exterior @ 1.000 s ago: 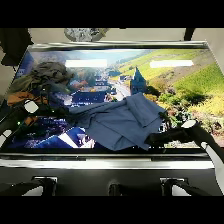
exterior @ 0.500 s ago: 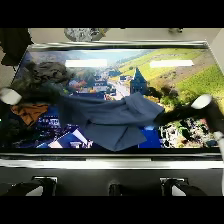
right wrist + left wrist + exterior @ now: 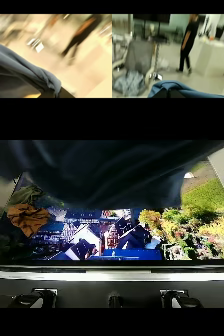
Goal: Fold the shirts.
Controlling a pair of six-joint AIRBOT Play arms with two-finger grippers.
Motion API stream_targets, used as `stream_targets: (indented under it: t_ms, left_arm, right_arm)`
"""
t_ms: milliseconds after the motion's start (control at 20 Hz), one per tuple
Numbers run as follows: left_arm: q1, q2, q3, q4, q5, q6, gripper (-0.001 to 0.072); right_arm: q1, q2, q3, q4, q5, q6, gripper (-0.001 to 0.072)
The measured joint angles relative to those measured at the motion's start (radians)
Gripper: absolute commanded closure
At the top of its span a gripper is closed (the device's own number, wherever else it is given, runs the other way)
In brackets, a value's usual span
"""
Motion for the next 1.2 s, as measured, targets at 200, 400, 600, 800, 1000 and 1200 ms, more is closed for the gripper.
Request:
stream_targets:
  t_ms: [200, 400, 600, 800, 1000, 1200]
  left_arm:
    - [0.000, 0.058, 0.073, 0.008, 0.007, -0.030, 0.0681]
    - [0.000, 0.060, 0.084, 0.032, 0.001, -0.038, 0.0680]
    - [0.000, -0.014, 0.033, 0.097, -0.085, -0.039, 0.0679]
    - [-0.001, -0.180, -0.118, 0.134, -0.140, -0.026, 0.0679]
    - [0.000, -0.429, -0.262, 0.150, -0.098, -0.018, 0.0679]
    - [0.000, -0.662, -0.306, 0.129, -0.010, -0.015, 0.0678]
  right_arm:
    - [0.000, 0.065, 0.052, -0.039, 0.007, 0.017, 0.0673]
    - [0.000, 0.066, 0.066, -0.051, 0.071, 0.022, 0.0673]
    - [0.000, -0.051, 0.064, -0.061, 0.311, 0.024, 0.0673]
    - [0.001, -0.291, -0.040, -0.041, 0.523, 0.051, 0.0673]
    - [0.000, -0.573, -0.161, 0.014, 0.406, 0.063, 0.0672]
    - [0.000, -0.821, -0.197, 0.153, 0.153, 0.067, 0.0672]
